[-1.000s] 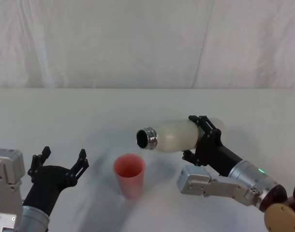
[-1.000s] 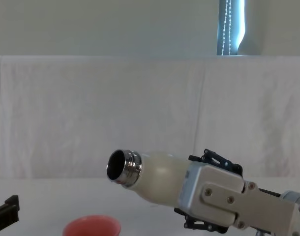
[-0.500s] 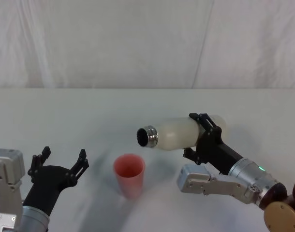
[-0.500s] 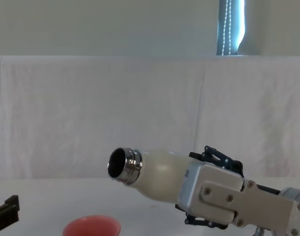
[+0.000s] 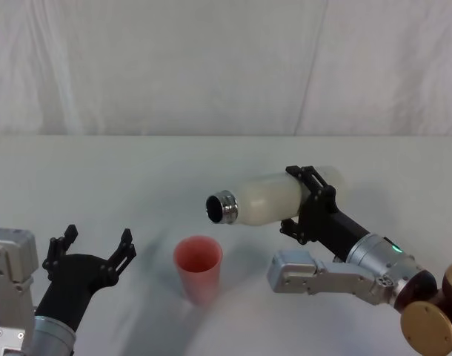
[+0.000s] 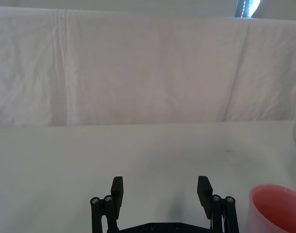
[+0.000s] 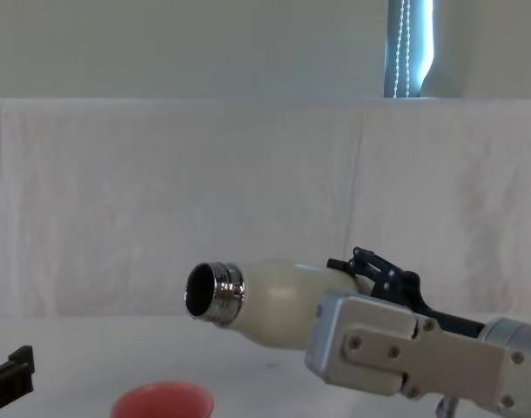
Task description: Grasp the thermos with one hand and pour water into the cup lid.
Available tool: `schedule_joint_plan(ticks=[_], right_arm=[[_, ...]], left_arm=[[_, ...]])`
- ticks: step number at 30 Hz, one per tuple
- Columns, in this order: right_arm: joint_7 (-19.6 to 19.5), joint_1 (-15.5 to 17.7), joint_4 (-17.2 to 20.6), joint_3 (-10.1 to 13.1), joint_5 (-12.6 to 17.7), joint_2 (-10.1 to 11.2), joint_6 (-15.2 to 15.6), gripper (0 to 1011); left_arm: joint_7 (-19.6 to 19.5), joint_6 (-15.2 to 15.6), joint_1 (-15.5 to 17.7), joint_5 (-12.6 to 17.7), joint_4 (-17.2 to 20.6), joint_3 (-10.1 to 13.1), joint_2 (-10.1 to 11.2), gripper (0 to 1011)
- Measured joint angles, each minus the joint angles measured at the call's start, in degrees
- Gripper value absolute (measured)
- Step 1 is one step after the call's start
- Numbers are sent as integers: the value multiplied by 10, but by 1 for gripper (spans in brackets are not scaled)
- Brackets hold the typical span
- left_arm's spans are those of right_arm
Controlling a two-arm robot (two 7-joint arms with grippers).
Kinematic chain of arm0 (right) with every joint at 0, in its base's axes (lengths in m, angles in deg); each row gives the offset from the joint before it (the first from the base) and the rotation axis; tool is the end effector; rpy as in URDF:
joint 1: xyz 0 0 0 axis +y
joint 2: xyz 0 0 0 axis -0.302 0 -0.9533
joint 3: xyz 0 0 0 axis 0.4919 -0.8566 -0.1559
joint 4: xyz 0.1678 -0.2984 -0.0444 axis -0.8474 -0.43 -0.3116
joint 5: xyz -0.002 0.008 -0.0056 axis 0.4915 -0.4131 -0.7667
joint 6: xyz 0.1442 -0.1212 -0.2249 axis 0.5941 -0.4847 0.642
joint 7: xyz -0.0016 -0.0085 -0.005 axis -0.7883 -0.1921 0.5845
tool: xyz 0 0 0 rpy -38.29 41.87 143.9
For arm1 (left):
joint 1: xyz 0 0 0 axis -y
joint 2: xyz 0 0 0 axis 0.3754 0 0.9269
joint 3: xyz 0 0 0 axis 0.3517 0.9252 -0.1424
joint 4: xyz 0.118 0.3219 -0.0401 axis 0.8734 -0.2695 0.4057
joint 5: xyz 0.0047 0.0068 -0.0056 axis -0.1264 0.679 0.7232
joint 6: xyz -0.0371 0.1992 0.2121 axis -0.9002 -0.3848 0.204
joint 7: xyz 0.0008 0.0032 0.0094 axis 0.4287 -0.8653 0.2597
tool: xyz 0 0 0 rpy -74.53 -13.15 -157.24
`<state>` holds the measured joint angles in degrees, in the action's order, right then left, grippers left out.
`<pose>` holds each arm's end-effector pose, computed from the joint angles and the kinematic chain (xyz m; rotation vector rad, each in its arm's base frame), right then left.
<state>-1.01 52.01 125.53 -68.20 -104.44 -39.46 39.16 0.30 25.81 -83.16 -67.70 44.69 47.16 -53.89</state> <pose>0.3891 0.0327 -0.3204 -0.5582 -1.1523 -0.7715 0.2235 0.0522 -0.3368 -0.0379 0.0141 1.4460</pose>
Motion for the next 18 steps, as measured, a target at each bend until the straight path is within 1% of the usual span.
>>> schedule_joint_plan(ticks=[7,18], right_arm=[[-9,-9,-6,-8,-12,0,-1,950],[-18,-14,-9,-17,-26,-1,3,951]], left_arm=[[0,0,0,0,0,0,0,1001],[0,0,0,0,0,0,0,1001]])
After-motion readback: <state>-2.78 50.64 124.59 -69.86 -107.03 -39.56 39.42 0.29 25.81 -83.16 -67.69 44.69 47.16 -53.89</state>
